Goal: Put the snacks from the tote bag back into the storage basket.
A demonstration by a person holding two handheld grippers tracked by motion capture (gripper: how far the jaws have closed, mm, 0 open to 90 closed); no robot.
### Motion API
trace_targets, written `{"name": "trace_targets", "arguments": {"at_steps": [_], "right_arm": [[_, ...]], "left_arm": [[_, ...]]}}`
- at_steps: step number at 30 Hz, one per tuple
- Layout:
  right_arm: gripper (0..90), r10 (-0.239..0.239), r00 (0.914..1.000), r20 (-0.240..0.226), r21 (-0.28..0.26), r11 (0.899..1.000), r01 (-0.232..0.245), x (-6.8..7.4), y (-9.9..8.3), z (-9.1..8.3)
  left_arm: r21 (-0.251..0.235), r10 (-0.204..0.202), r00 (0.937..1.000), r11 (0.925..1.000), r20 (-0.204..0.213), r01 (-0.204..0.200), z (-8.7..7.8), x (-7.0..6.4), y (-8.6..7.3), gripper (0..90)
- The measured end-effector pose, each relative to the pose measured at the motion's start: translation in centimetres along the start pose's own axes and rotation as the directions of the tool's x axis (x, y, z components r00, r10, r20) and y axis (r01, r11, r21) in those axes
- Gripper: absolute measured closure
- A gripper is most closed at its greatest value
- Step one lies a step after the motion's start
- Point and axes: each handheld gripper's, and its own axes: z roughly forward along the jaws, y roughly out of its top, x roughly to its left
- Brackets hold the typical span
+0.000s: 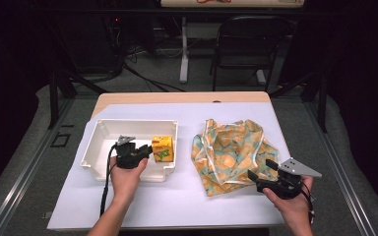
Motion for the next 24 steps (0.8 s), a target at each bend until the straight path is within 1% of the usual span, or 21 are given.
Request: {"name": "trace_targets", "arguments": {"at_steps": [2, 3, 5, 6, 7, 9, 14, 17, 18, 21, 24], "right_arm": [[18.8, 0.005, 1.0, 0.0, 0.0, 1.0, -0.005, -0.1, 0.0, -0.1], [18.8, 0.007, 1.0, 0.002, -0.001, 1.0, -0.007, -0.1, 0.0, -0.1], [18.8, 0.007, 1.0, 0.003, 0.0, 1.0, -0.007, -0.2, 0.0, -0.1], [18.8, 0.006, 1.0, 0.004, 0.0, 1.0, -0.006, -0.2, 0.0, -0.1], [18.8, 0.006, 1.0, 0.004, 0.001, 1.0, -0.006, -0.2, 0.0, -0.1], [18.8, 0.007, 1.0, 0.004, -0.001, 1.0, -0.007, -0.2, 0.0, -0.1], [18.7, 0.006, 1.0, 0.004, -0.002, 1.0, -0.006, -0.1, 0.0, -0.1], [18.7, 0.006, 1.0, 0.005, 0.0, 1.0, -0.006, -0.1, 0.0, -0.1], [18.7, 0.007, 1.0, 0.003, -0.001, 1.0, -0.007, -0.1, 0.0, 0.0], [18.6, 0.005, 1.0, 0.006, 0.003, 1.0, -0.005, -0.1, 0.0, 0.0], [18.6, 0.002, 1.0, 0.006, 0.005, 1.0, -0.002, -0.1, 0.0, 0.0]], "left_arm": [[-0.005, 0.009, 1.0, 0.9999, -0.001, -0.009, -0.7, 0.1, 0.1, 67.7], [-0.013, 0.012, 0.9999, 0.9998, -0.004, -0.012, -1.1, 0.1, 0.1, 63.5], [-0.024, 0.006, 1.0, 0.9997, 0.004, -0.006, -1.9, 0.2, 0.1, 58.8], [-0.022, 0.005, 0.9999, 0.9997, 0.011, -0.005, -2.3, 0.3, 0.1, 56.7], [-0.032, 0.008, 0.9998, 0.9995, 0.019, -0.008, -2.6, 0.4, 0.1, 53.7], [-0.041, 0.02, 0.9994, 0.999, 0.029, -0.019, -3.3, 0.6, 0.0, 48.7], [-0.093, 0.06, 0.9962, 0.9942, 0.063, -0.054, -5.1, 0.7, -0.3, 35.7], [-0.115, 0.085, 0.9945, 0.9904, 0.061, -0.077, -6.1, 0.7, -0.5, 26.4], [-0.126, 0.086, 0.9944, 0.989, 0.061, -0.078, -6.4, 0.7, -0.6, 23.9], [-0.122, 0.1, 0.9924, 0.9884, 0.072, -0.091, -7.0, 0.9, -1.1, 16.5], [-0.118, 0.122, 0.99, 0.9865, 0.071, -0.113, -7.4, 1.0, -1.6, 14.0]]}}
